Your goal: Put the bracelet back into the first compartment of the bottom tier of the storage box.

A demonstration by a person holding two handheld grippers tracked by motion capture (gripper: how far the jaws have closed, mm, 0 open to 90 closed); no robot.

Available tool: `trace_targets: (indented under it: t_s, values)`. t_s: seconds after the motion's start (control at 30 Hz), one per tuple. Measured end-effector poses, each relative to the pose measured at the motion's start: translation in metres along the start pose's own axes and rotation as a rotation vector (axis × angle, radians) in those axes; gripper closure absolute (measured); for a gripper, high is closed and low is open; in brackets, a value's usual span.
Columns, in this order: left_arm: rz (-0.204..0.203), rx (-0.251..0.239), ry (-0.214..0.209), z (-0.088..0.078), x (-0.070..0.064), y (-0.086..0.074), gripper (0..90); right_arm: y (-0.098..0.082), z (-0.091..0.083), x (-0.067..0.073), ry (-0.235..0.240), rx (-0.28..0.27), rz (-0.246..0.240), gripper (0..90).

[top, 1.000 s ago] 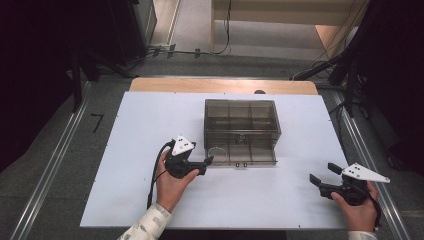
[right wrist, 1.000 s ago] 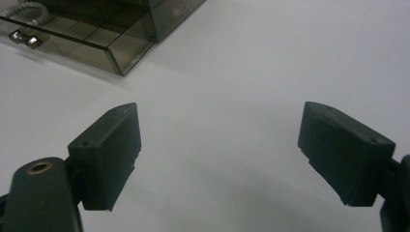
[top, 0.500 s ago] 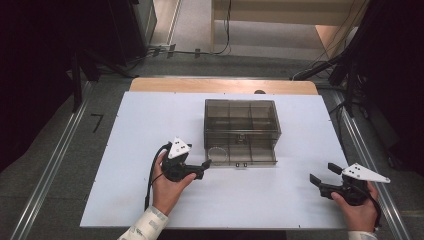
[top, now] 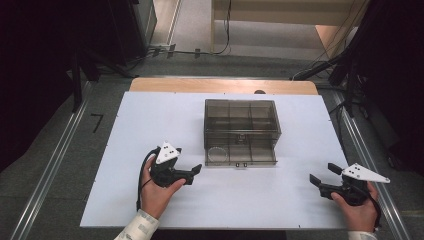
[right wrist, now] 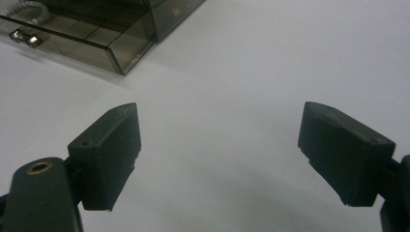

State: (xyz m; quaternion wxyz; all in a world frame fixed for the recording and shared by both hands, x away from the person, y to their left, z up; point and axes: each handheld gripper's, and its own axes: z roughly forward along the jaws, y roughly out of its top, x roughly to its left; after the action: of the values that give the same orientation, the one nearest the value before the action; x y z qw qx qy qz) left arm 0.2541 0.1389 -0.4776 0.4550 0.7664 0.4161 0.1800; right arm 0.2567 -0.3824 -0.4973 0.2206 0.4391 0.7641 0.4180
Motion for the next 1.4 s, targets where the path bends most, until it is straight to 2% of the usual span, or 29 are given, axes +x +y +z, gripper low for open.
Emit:
trace_targets:
  t_s: [0.27, 0.7, 1.23, 1.4]
  values:
    - [-0.002, -0.025, -0.018, -0.014, 0.004, -0.005, 5.0, 0.0, 0.0, 0.0, -0.001, -0.003, 0.001, 13.7]
    - [-0.021, -0.064, 0.015, -0.042, 0.018, -0.018, 4.9, 0.0, 0.0, 0.001, -0.003, 0.003, -0.005, 13.7]
    - [-0.035, -0.065, -0.024, -0.062, 0.034, -0.033, 3.2, 0.0, 0.0, 0.0, -0.002, 0.002, -0.004, 13.6]
    - [-0.044, -0.065, -0.013, -0.069, 0.038, -0.039, 3.2, 0.0, 0.0, 0.001, -0.004, 0.002, -0.005, 13.6]
